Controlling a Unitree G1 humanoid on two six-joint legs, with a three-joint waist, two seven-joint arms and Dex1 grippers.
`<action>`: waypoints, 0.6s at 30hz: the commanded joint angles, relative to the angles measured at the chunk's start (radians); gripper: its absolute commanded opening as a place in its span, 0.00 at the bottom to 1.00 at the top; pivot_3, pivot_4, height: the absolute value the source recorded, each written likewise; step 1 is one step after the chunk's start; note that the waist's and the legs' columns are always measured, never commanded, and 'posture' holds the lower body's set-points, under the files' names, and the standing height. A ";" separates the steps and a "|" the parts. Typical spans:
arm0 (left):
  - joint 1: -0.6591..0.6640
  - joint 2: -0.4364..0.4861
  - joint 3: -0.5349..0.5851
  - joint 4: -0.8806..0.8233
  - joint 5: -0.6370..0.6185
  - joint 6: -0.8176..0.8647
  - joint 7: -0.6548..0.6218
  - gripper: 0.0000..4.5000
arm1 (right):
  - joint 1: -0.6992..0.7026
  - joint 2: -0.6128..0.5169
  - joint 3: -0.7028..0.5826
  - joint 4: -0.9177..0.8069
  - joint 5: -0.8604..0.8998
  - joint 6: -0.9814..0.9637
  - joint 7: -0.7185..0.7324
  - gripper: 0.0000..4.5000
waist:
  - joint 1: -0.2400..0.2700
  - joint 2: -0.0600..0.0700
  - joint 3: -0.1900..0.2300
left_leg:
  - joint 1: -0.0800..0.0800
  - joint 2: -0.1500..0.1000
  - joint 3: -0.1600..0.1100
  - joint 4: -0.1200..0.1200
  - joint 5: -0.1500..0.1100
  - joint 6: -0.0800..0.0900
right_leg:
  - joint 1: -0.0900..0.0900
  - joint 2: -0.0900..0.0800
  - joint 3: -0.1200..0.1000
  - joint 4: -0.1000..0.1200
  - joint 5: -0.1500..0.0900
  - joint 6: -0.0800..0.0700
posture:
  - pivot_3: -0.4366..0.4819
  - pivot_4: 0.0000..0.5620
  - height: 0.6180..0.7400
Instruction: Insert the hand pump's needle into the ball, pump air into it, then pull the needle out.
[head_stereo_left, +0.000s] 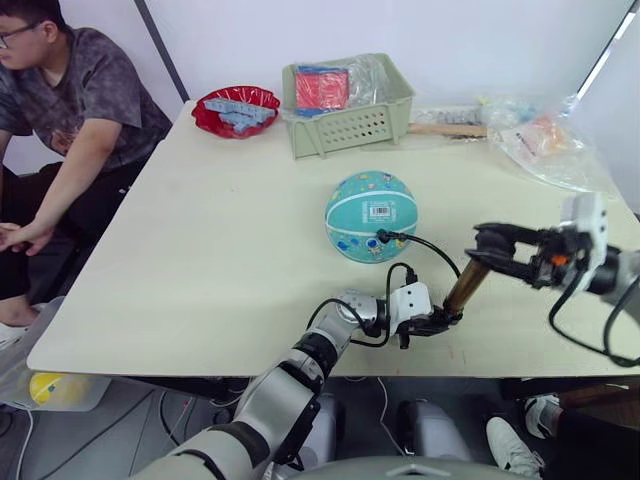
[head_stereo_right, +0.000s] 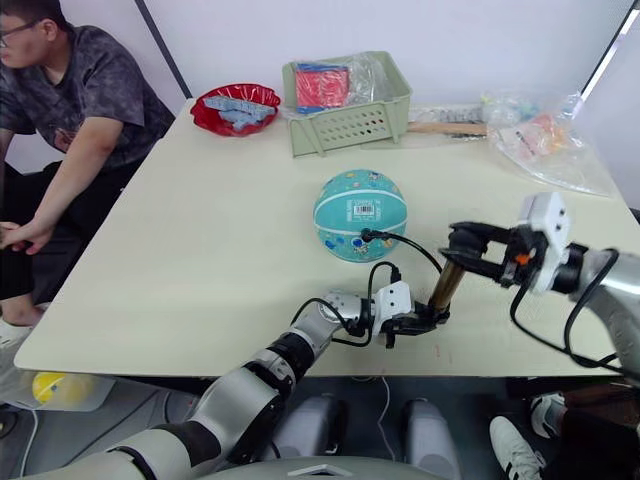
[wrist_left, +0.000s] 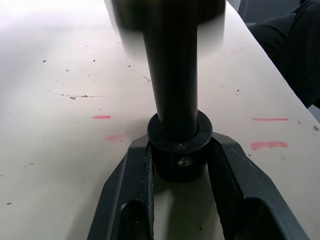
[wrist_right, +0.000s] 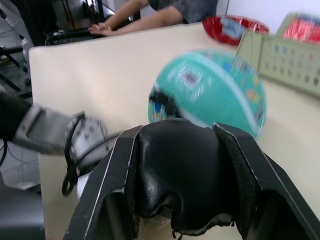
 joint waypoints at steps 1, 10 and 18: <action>0.042 0.016 -0.042 0.061 0.058 0.032 -0.013 0.24 | -0.090 -0.056 -0.128 -0.034 0.105 0.051 -0.010 0.36 | 0.000 0.002 0.001 | 0.000 0.000 0.000 0.000 0.000 0.000 | 0.000 0.000 0.000 0.000 0.000 0.000 | 0.48 0.27 0.98; 0.042 0.016 -0.042 0.064 0.059 0.031 -0.010 0.24 | -0.233 -0.144 -0.206 0.015 0.180 0.136 -0.018 0.36 | -0.002 0.003 0.002 | 0.000 0.000 0.001 0.000 0.000 0.000 | 0.000 -0.001 0.001 0.000 0.000 0.000 | 0.48 0.27 0.98; 0.039 0.017 -0.038 0.065 0.057 0.031 -0.009 0.24 | -0.183 -0.127 -0.178 -0.006 0.144 0.135 -0.013 0.36 | 0.000 0.001 0.004 | -0.002 0.000 0.001 0.000 0.000 0.000 | -0.001 -0.001 0.001 0.000 0.000 0.000 | 0.48 0.27 0.98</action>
